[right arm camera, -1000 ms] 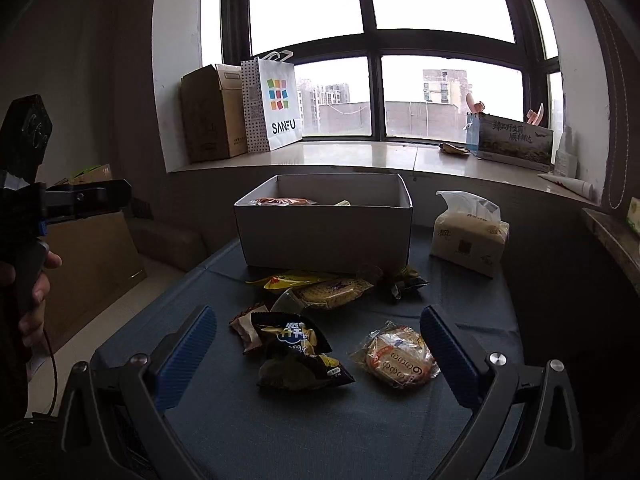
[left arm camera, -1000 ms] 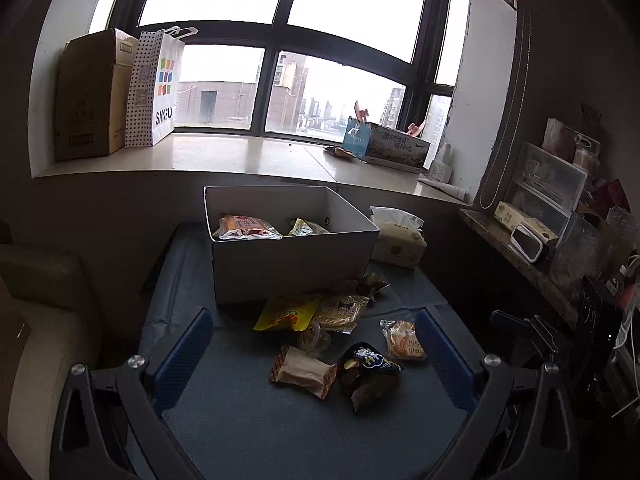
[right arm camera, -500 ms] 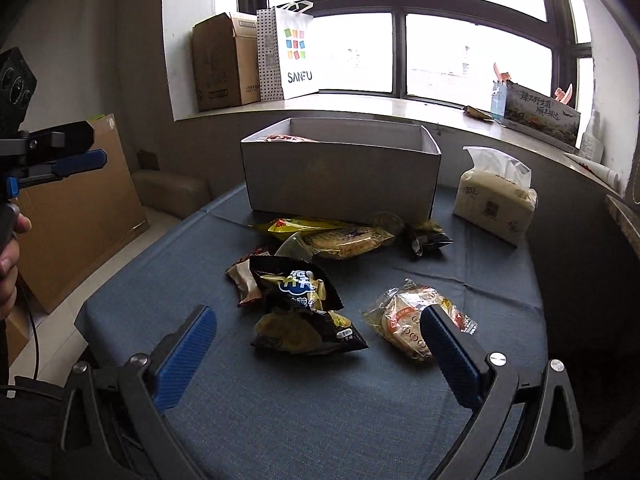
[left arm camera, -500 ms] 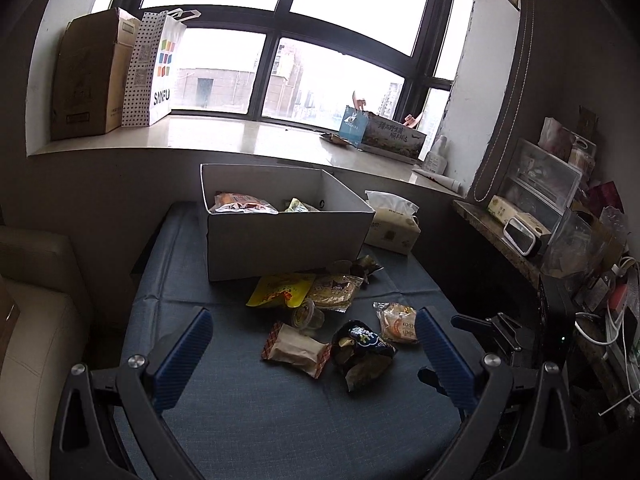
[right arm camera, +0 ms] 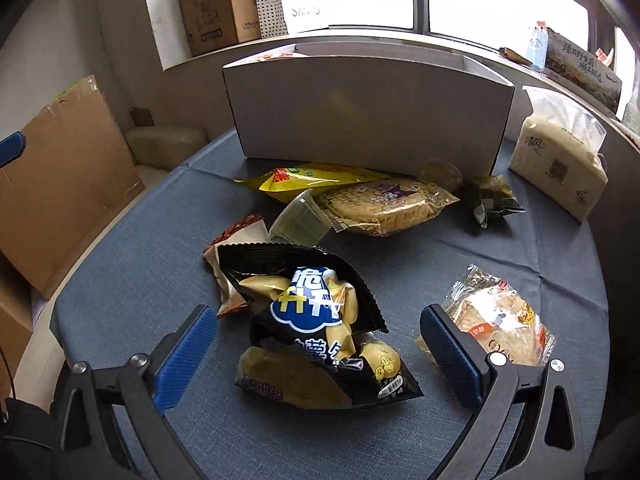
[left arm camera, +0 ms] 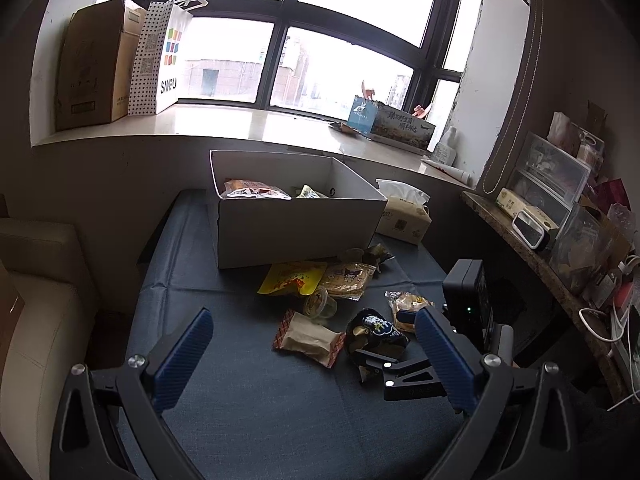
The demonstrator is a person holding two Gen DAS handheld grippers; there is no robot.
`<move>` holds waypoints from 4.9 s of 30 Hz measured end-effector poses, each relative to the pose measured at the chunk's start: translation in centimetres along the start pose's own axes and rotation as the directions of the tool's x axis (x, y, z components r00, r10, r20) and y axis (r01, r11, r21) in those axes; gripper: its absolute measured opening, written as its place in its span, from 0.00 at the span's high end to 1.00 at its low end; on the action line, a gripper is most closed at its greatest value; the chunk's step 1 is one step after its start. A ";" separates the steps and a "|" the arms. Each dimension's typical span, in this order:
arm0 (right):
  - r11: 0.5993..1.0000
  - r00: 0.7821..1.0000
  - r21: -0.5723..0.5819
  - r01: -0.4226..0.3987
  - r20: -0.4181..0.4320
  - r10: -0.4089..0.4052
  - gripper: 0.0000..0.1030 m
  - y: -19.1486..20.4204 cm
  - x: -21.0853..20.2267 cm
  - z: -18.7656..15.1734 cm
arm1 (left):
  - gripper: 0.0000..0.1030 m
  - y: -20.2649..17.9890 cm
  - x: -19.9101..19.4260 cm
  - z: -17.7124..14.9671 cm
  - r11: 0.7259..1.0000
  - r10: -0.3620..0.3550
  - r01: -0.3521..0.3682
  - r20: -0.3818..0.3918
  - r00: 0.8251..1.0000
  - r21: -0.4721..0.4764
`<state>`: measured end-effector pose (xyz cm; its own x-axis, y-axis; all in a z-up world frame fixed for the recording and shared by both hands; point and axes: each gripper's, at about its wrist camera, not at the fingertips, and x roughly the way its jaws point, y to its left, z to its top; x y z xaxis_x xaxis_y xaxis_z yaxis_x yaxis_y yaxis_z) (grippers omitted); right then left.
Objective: Organize snacks
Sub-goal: 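Grasp the dark blue chip bag with the right tool while the left tool grasps the cream pastry pack, then lower both held packs into the white box and open both tools, then move both tools back over the remaining snacks, then grasp the round bread pack with the right tool while the left tool grasps the jelly cup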
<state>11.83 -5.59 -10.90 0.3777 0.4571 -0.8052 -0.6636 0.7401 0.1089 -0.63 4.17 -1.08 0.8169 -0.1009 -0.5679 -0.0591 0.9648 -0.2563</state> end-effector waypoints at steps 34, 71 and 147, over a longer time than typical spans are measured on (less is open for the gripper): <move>0.954 0.973 0.289 -0.081 0.229 0.013 0.37 -6.4 -10.4 -5.8 | 0.00 -2.1 20.8 -5.1 0.947 0.167 -0.048 -0.359 0.918 0.318; 0.976 0.934 0.212 -0.054 0.355 -0.026 0.36 -8.7 -7.9 16.0 | 0.40 1.6 15.3 17.1 0.994 -0.005 -0.005 0.085 0.996 0.109; 0.984 0.990 -0.162 0.079 -0.103 -0.097 0.00 -10.2 0.6 -0.6 | 0.00 -0.1 1.3 -0.8 0.991 -0.096 0.099 -0.033 0.995 0.088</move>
<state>18.45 -13.13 -12.82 0.3714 0.3301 -0.8678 -0.7275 0.6841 -0.0512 0.01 3.79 -2.41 0.7996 -0.2012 -0.5658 0.0727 0.9677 -0.2414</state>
